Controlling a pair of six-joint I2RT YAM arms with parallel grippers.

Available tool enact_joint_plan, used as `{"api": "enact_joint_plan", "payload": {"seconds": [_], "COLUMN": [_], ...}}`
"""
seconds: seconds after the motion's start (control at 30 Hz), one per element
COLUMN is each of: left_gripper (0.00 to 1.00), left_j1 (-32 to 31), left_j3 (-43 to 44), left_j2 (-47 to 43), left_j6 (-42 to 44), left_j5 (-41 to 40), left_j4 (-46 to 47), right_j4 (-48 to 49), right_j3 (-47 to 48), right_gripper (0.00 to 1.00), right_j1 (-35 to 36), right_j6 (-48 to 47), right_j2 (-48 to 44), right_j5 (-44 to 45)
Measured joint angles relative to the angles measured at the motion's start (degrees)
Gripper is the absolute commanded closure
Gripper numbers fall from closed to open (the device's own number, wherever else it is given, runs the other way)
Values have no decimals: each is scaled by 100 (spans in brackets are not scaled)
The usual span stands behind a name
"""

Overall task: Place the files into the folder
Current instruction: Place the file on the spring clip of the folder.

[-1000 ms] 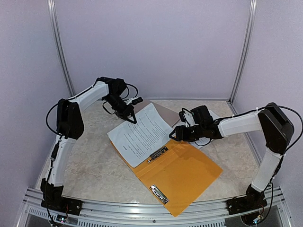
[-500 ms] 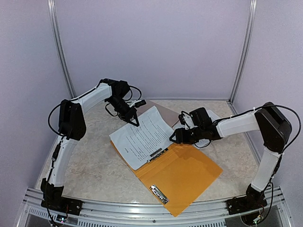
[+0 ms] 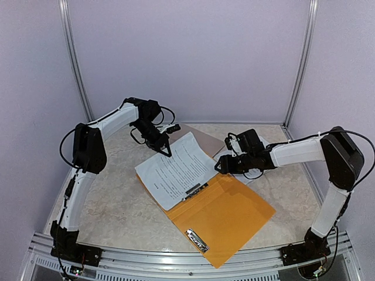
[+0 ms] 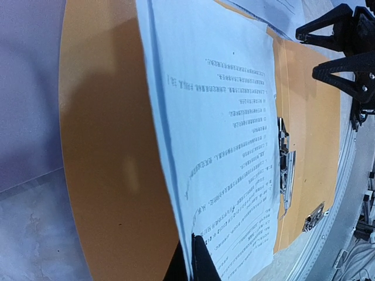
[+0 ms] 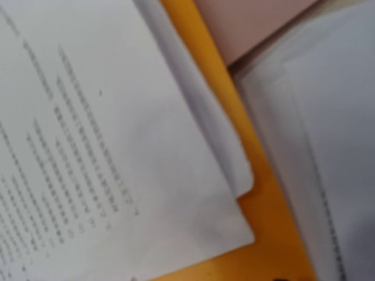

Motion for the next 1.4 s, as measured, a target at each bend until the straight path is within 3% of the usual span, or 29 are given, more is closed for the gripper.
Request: {"api": "enact_joint_plan", "payload": {"seconds": [0.47, 0.93, 1.4], "left_gripper": [100, 100, 100], "left_j1": [-114, -116, -94], "left_j3": [2, -2, -131], "left_j2": [153, 131, -531], "left_j6": [33, 131, 142], "left_j5": [-52, -247, -214], "left_j4": [0, 0, -7], "right_j4": [-118, -81, -42], "right_j3": [22, -37, -76], "right_gripper": [40, 40, 40], "right_j1": [-101, -162, -162], "right_j6": [-15, 39, 101], "right_j2": [-302, -319, -212], "right_j5": [560, 485, 293]}}
